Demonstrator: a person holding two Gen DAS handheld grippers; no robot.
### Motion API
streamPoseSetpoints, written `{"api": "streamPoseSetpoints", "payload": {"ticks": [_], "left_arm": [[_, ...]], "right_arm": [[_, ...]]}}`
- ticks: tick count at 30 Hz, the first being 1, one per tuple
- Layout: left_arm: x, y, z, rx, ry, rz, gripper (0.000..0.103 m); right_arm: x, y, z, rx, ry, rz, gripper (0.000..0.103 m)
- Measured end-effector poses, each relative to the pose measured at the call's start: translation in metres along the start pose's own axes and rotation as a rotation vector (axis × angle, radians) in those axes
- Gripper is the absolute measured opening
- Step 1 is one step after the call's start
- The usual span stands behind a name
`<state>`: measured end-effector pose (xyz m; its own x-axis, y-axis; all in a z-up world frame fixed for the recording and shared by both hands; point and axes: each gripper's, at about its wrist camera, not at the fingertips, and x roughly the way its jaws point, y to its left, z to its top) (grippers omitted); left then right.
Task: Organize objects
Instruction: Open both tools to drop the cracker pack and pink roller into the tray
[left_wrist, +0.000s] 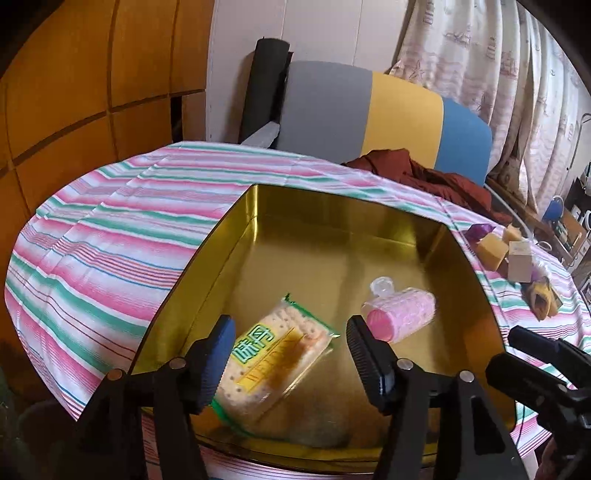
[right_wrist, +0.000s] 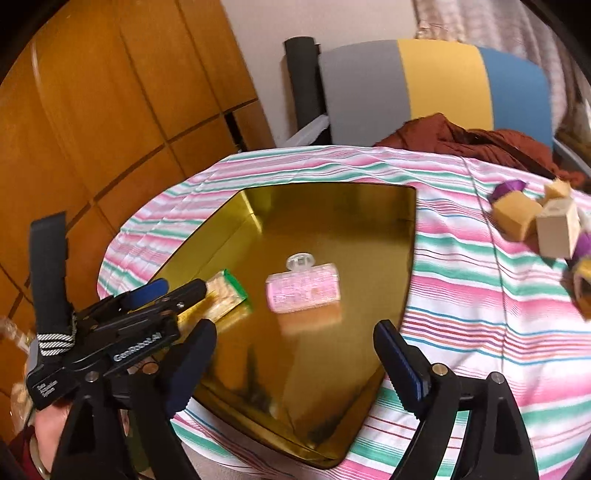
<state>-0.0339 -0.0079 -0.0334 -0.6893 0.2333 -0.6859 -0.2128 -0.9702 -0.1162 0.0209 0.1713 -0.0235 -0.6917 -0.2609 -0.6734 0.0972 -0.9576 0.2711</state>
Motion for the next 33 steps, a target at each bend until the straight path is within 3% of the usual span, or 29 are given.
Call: {"api": "streamPoseSetpoints", "payload": {"ticks": [22,33], "left_arm": [[-0.024,-0.065,-0.007,0.120,-0.043,-0.161,0.063],[-0.041,-0.119,-0.022,0.213,-0.043,-0.286,0.063]], "right_arm": [[-0.023,-0.055,-0.001,0.103,-0.036,-0.108,0.091],[-0.063,-0.147,-0.010,0.183,-0.059,-0.314,0.093]]}}
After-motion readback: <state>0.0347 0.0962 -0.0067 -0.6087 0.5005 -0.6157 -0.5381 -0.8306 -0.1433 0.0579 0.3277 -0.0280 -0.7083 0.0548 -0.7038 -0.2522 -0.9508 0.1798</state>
